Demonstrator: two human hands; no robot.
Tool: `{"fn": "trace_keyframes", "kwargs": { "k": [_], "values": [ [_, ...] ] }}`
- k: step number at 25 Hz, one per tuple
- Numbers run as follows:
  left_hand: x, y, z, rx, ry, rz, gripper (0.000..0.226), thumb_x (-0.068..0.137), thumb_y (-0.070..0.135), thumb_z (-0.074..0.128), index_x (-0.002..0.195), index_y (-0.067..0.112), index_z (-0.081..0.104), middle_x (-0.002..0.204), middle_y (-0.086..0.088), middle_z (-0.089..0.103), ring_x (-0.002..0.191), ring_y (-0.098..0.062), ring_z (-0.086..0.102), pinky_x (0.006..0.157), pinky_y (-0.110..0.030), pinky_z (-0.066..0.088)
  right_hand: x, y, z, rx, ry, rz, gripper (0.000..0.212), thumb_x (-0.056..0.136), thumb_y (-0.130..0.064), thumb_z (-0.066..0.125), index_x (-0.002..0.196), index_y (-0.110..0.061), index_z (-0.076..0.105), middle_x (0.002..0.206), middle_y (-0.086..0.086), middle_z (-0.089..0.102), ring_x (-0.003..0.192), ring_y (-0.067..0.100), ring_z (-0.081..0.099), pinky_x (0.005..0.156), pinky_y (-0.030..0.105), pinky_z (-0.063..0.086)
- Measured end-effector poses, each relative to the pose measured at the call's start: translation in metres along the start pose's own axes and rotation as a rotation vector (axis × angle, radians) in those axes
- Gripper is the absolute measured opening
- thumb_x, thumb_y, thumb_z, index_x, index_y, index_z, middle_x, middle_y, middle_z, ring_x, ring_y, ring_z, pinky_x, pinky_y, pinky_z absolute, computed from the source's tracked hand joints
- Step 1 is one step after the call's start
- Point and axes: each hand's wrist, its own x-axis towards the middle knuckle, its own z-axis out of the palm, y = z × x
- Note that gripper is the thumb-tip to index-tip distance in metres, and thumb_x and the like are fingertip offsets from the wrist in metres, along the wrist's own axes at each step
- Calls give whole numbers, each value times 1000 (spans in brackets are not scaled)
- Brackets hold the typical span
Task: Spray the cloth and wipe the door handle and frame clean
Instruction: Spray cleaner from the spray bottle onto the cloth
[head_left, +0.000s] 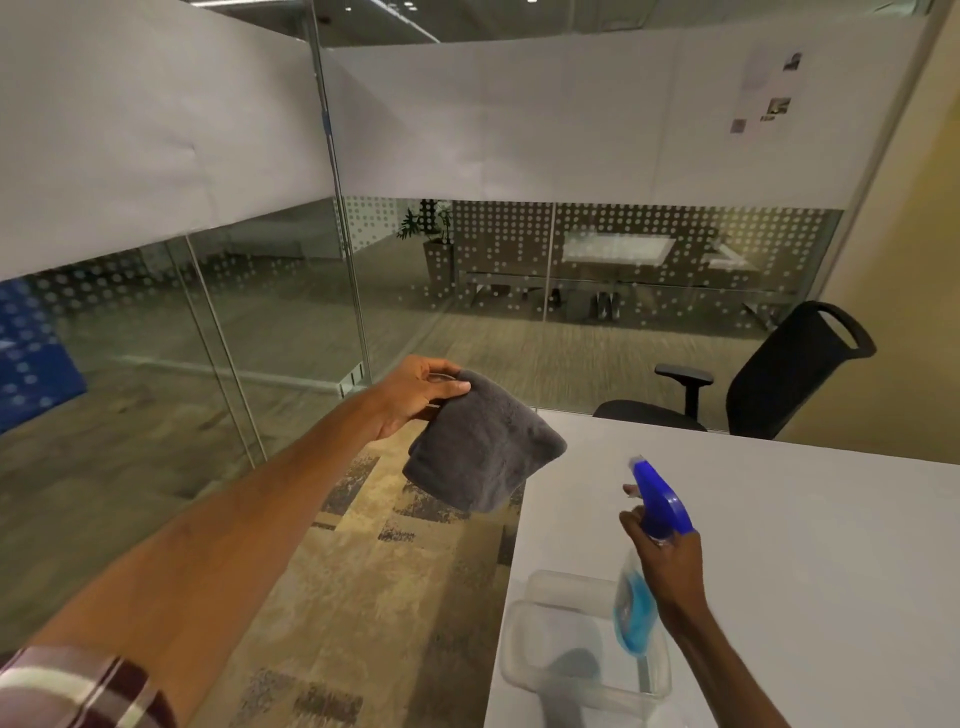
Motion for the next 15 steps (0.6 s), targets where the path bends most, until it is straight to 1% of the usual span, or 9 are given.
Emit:
{"fn": "trace_keyframes", "kwargs": {
  "k": [2, 4, 5, 7, 9, 10, 12, 14, 15],
  "values": [
    [4, 5, -2, 15, -18, 0, 14, 86, 14, 69, 99, 16, 72, 106, -7, 71, 100, -22, 68, 77, -33, 58, -8, -20, 12, -8, -49, -15, 35, 85, 0, 63, 113, -19, 56, 96, -6, 67, 80, 14, 66, 67, 16, 53],
    [7, 11, -4, 32, -14, -4, 15, 86, 15, 69, 101, 16, 71, 108, -7, 69, 102, -24, 67, 82, -38, 57, -23, -34, 25, -23, -112, -17, 29, 85, -8, 66, 106, -26, 58, 80, 2, 68, 69, 12, 66, 60, 14, 54],
    [8, 15, -4, 33, -14, -8, 16, 86, 16, 69, 101, 16, 71, 108, -7, 69, 101, -24, 66, 82, -38, 57, -31, -39, 32, -23, -129, -12, 27, 84, -12, 68, 104, -28, 58, 72, 4, 66, 65, 12, 65, 59, 14, 54],
    [9, 20, -5, 26, -20, -20, 17, 86, 16, 69, 103, 16, 70, 107, -6, 68, 97, -22, 67, 74, -33, 57, -44, -47, 47, -19, -135, 34, 24, 83, -20, 70, 103, -27, 60, 65, 4, 63, 59, 13, 62, 57, 14, 53],
    [7, 23, -5, 21, -19, -28, 16, 87, 16, 69, 103, 16, 69, 106, -6, 68, 93, -20, 67, 68, -29, 56, -54, -54, 60, -26, -132, 91, 22, 82, -25, 71, 100, -20, 61, 67, 6, 64, 61, 16, 62, 56, 15, 53],
    [7, 23, -5, 18, -14, -31, 16, 87, 15, 69, 103, 16, 69, 105, -6, 68, 93, -20, 67, 69, -29, 56, -58, -56, 66, -27, -136, 114, 22, 82, -27, 71, 99, -19, 60, 71, 9, 65, 65, 18, 63, 59, 16, 53],
    [5, 21, -5, 13, -7, -33, 15, 87, 15, 69, 102, 15, 69, 104, -7, 68, 94, -22, 66, 75, -34, 56, -63, -63, 75, -25, -135, 150, 22, 82, -28, 71, 96, -18, 57, 79, 10, 65, 73, 22, 63, 64, 20, 52],
    [4, 19, -4, 11, -6, -34, 12, 88, 13, 68, 100, 15, 69, 103, -7, 67, 96, -23, 65, 85, -41, 54, -65, -70, 80, -45, -137, 156, 23, 81, -30, 70, 94, -17, 55, 80, 10, 63, 74, 22, 62, 63, 18, 49],
    [3, 18, -4, 9, -7, -35, 11, 88, 13, 67, 99, 15, 69, 103, -7, 67, 97, -24, 64, 88, -43, 52, -65, -73, 81, -57, -142, 140, 22, 81, -31, 70, 91, -19, 54, 81, 10, 63, 74, 23, 62, 64, 19, 50]
  ]
}}
